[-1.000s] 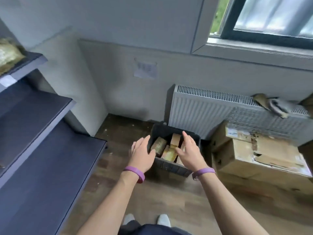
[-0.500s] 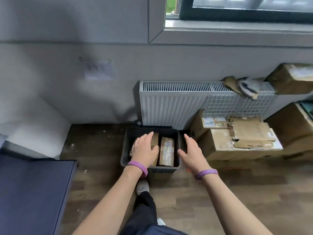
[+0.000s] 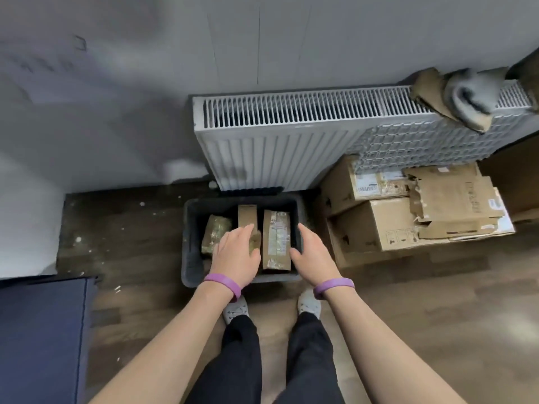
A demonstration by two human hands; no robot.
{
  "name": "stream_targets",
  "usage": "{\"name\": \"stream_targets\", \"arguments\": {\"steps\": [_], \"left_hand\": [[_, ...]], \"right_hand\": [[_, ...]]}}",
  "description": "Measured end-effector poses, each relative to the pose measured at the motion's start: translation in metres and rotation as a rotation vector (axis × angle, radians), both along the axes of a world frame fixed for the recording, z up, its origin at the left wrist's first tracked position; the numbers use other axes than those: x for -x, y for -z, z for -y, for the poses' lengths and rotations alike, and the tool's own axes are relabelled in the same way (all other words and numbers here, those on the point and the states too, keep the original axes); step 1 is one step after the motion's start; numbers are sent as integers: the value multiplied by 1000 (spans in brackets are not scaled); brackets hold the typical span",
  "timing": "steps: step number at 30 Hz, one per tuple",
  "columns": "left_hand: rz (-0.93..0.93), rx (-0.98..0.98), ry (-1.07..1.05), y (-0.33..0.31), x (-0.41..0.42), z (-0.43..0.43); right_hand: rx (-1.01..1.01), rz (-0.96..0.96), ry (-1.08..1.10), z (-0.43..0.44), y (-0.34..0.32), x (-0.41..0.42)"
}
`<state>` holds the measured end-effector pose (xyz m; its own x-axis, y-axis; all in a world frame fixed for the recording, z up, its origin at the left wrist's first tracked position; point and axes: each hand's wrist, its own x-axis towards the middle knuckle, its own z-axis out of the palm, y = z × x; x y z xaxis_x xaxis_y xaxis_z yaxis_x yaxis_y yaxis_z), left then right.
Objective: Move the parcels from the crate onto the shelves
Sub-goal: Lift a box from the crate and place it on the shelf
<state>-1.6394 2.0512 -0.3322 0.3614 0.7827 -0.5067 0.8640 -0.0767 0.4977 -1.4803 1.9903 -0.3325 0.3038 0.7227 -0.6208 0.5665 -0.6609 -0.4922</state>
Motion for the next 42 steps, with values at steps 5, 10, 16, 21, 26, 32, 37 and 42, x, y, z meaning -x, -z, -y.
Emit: {"name": "stream_targets", "arguments": {"steps": [5, 10, 16, 21, 26, 32, 37, 42], "left_hand": [[-119, 73, 42, 105, -25, -11], [-153, 140, 38, 251, -61, -18], [-117, 263, 16, 421, -86, -14], [-37, 297, -150, 510, -88, -6], [9, 327, -224, 544, -90, -2], [108, 388, -410, 515, -98, -2], [238, 334, -435, 416, -98, -1], [213, 301, -522, 285, -87, -11]], "right_hand": [[132, -25, -72, -14, 112, -22], [221, -20, -156, -30, 254, -52], [251, -81, -82, -27, 408, -53], [268, -56, 39, -12, 494, -45], [207, -154, 97, -8, 525, -43], [120, -238, 138, -5, 501, -43], [-18, -203, 175, 2, 419, -37], [-96, -161, 205, -4, 287, -22]]}}
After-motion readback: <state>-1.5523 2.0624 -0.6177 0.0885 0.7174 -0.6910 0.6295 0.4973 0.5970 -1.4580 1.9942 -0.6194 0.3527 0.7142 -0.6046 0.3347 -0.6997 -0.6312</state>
